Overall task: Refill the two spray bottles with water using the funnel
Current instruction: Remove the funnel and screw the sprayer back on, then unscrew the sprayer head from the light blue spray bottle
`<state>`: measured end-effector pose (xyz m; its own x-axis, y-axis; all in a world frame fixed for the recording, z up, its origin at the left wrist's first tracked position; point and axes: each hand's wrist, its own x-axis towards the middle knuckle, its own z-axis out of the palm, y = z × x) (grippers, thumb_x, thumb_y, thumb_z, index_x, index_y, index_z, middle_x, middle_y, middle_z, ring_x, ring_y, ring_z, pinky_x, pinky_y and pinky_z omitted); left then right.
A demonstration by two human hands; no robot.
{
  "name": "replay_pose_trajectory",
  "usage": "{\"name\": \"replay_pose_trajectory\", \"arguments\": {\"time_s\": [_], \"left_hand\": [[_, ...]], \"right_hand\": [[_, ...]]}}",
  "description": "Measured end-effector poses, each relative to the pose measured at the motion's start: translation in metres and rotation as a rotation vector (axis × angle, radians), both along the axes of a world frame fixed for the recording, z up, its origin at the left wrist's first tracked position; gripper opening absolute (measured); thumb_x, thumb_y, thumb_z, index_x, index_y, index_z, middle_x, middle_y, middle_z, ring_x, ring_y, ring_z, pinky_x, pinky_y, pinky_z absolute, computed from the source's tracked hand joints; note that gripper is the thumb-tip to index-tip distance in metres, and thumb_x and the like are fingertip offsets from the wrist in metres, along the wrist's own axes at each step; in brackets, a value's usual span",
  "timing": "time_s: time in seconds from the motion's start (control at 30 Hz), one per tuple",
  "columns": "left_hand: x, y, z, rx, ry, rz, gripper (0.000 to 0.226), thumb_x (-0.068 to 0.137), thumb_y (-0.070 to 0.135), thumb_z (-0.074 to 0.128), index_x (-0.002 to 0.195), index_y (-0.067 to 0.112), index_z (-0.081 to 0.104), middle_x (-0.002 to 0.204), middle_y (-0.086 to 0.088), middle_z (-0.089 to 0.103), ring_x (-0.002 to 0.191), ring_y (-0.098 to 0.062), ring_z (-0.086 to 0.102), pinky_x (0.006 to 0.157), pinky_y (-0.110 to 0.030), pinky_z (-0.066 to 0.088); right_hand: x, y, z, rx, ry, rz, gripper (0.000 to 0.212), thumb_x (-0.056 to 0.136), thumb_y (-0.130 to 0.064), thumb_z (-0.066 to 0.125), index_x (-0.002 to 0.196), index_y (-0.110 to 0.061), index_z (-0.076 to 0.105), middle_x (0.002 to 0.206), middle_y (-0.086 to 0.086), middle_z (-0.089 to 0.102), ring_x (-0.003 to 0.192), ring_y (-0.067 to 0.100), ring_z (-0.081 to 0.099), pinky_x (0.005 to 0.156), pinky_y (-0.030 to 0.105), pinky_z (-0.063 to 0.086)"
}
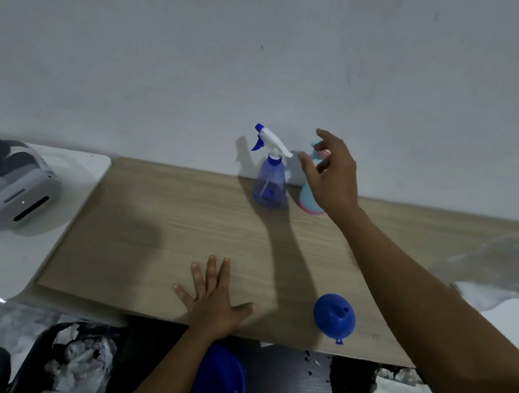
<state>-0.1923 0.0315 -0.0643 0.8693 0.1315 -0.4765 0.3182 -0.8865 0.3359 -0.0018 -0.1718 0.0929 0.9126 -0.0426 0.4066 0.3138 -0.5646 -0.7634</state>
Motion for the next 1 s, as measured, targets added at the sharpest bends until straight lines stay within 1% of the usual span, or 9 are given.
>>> {"name": "replay_pose_trajectory", "arguments": {"time_s": [0.07, 0.13, 0.2, 0.27, 0.43, 0.5, 0.6, 0.83, 1.0], "left_hand": [[0.002, -0.006, -0.002, -0.031, -0.171, 0.045, 0.105, 0.077, 0.076, 0.053, 0.157, 0.036, -0.002, 0.166, 0.006, -0.015, 0.15, -0.026, -0.024, 0.114, -0.065, -0.017], [0.015, -0.02, 0.002, -0.136, -0.425, 0.044, 0.087, 0.082, 0.065, 0.056, 0.155, 0.031, 0.023, 0.165, 0.005, 0.018, 0.153, -0.022, 0.006, 0.121, -0.059, 0.004], [0.04, -0.042, 0.007, -0.454, -0.547, 0.055, 0.072, 0.084, 0.048, 0.069, 0.147, 0.023, 0.044, 0.153, 0.003, 0.042, 0.144, -0.022, 0.036, 0.116, -0.047, 0.035], [0.071, -0.069, 0.01, -0.787, -0.515, 0.119, 0.064, 0.081, 0.04, 0.074, 0.139, 0.026, 0.052, 0.143, 0.009, 0.05, 0.13, -0.013, 0.052, 0.101, -0.043, 0.053], [0.16, -0.115, 0.017, -0.965, -0.501, 0.147, 0.071, 0.08, 0.038, 0.077, 0.142, 0.029, 0.044, 0.129, 0.045, 0.043, 0.124, 0.011, 0.046, 0.103, -0.041, 0.05], [0.188, -0.124, 0.019, -0.936, -0.516, 0.119, 0.072, 0.083, 0.024, 0.079, 0.145, 0.024, 0.042, 0.134, 0.027, 0.049, 0.126, 0.007, 0.046, 0.103, -0.041, 0.051], [0.213, -0.13, 0.014, -0.886, -0.511, 0.077, 0.08, 0.082, 0.016, 0.079, 0.149, 0.025, 0.035, 0.147, 0.005, 0.046, 0.138, -0.016, 0.044, 0.107, -0.049, 0.048], [0.217, -0.128, 0.008, -0.811, -0.518, 0.073, 0.07, 0.088, 0.02, 0.073, 0.148, 0.024, 0.038, 0.15, -0.001, 0.047, 0.138, -0.021, 0.045, 0.109, -0.05, 0.046], [0.189, -0.122, 0.029, -0.879, -0.532, 0.071, 0.07, 0.081, 0.046, 0.072, 0.143, 0.03, 0.044, 0.143, 0.001, 0.053, 0.132, -0.016, 0.051, 0.104, -0.049, 0.05]], "right_hand": [[-0.01, -0.024, -0.008, 0.111, -0.019, -0.106, 0.042, 0.093, -0.029, 0.069, 0.131, -0.015, 0.057, 0.108, 0.001, 0.065, 0.079, 0.015, 0.061, 0.069, 0.019, 0.051], [-0.015, -0.047, -0.02, 0.146, 0.072, -0.201, 0.041, 0.095, -0.035, 0.066, 0.13, -0.017, 0.056, 0.108, 0.003, 0.066, 0.082, 0.015, 0.063, 0.068, 0.018, 0.052], [-0.018, -0.066, -0.032, 0.168, 0.174, -0.226, 0.038, 0.097, -0.039, 0.061, 0.13, -0.021, 0.056, 0.104, -0.001, 0.065, 0.083, 0.015, 0.065, 0.075, 0.031, 0.059], [-0.014, -0.079, -0.04, 0.189, 0.23, -0.195, 0.032, 0.097, -0.042, 0.059, 0.126, -0.028, 0.058, 0.101, -0.004, 0.065, 0.088, 0.021, 0.068, 0.08, 0.05, 0.059], [0.013, -0.092, -0.036, 0.121, 0.285, -0.042, 0.032, 0.097, -0.041, 0.059, 0.128, -0.031, 0.061, 0.116, 0.001, 0.069, 0.103, 0.023, 0.069, 0.088, 0.055, 0.057], [0.024, -0.092, -0.034, 0.076, 0.298, 0.012, 0.034, 0.099, -0.035, 0.06, 0.13, -0.022, 0.063, 0.123, 0.002, 0.069, 0.106, 0.021, 0.069, 0.09, 0.051, 0.057], [0.038, -0.089, -0.031, 0.033, 0.303, 0.08, 0.03, 0.099, -0.029, 0.062, 0.125, -0.016, 0.067, 0.119, 0.0, 0.071, 0.104, 0.018, 0.069, 0.088, 0.045, 0.058], [0.041, -0.082, -0.038, 0.008, 0.275, 0.058, 0.012, 0.1, -0.024, 0.058, 0.107, -0.021, 0.068, 0.097, 0.0, 0.073, 0.086, 0.02, 0.072, 0.079, 0.05, 0.058], [0.012, -0.081, -0.016, 0.039, 0.246, 0.023, 0.013, 0.101, -0.027, 0.056, 0.105, -0.021, 0.066, 0.095, 0.0, 0.073, 0.082, 0.019, 0.073, 0.079, 0.051, 0.058]]}}
